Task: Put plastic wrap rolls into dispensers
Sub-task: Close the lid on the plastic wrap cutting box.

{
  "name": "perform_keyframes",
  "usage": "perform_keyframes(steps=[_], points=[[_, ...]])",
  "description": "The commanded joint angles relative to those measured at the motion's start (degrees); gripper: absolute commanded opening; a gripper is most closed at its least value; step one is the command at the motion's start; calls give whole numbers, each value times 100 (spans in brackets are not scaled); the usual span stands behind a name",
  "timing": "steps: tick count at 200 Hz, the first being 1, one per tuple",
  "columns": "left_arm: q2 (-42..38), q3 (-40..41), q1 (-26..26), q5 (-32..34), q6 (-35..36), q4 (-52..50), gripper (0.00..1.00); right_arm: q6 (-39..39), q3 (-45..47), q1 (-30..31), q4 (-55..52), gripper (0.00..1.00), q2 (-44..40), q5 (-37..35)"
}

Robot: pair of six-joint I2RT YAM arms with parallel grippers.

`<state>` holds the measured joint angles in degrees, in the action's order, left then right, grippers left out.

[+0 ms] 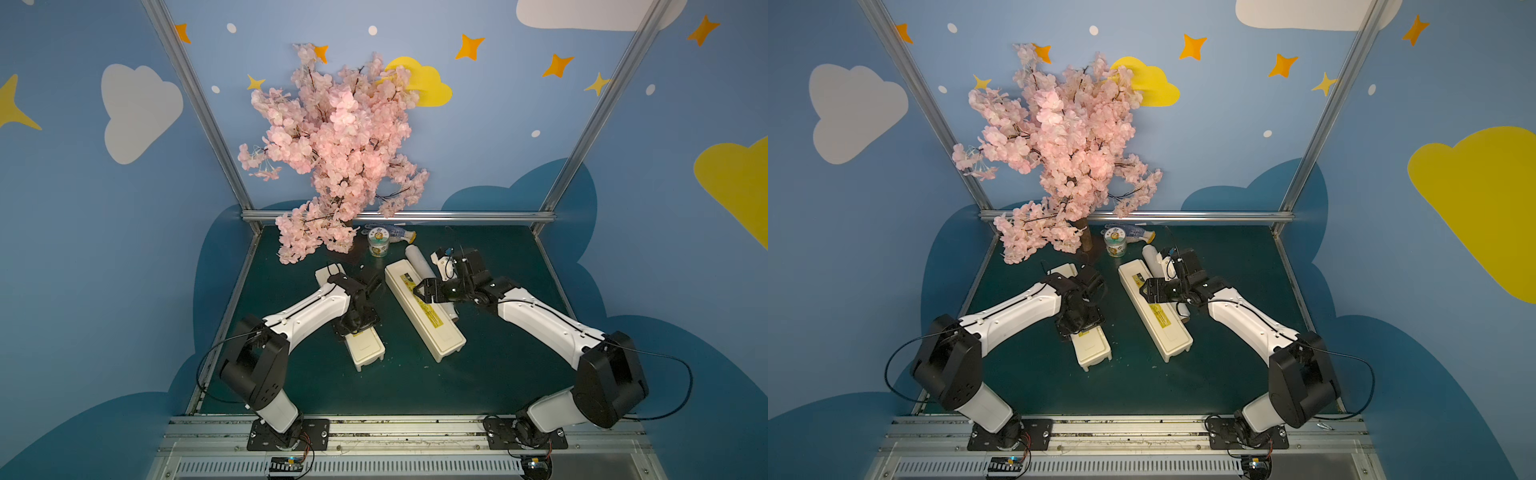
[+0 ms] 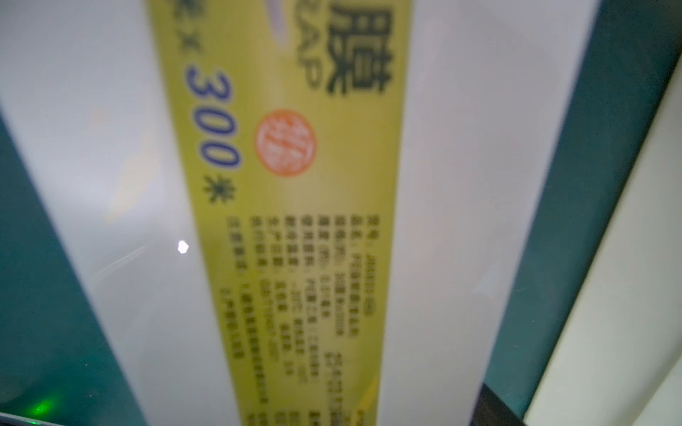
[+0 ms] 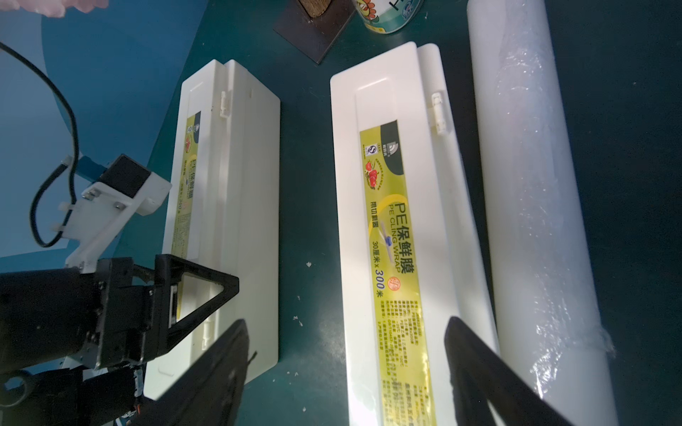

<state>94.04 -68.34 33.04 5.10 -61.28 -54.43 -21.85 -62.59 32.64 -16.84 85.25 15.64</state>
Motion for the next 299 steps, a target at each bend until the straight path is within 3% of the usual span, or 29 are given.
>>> perform_keyframes(steps=[1, 93, 251, 299], points=[[351, -148, 1, 253, -51, -471, 76, 1, 93, -39, 67, 83, -228, -34], [249, 288, -7, 474, -319, -164, 77, -8, 142, -39, 56, 83, -280, -102], [264, -72, -165, 865, 423, -516, 82, 754, 434, 70, 706, 83, -211, 1929], [161, 238, -147, 402, 344, -233, 82, 894, 459, 95, 651, 82, -143, 2082]])
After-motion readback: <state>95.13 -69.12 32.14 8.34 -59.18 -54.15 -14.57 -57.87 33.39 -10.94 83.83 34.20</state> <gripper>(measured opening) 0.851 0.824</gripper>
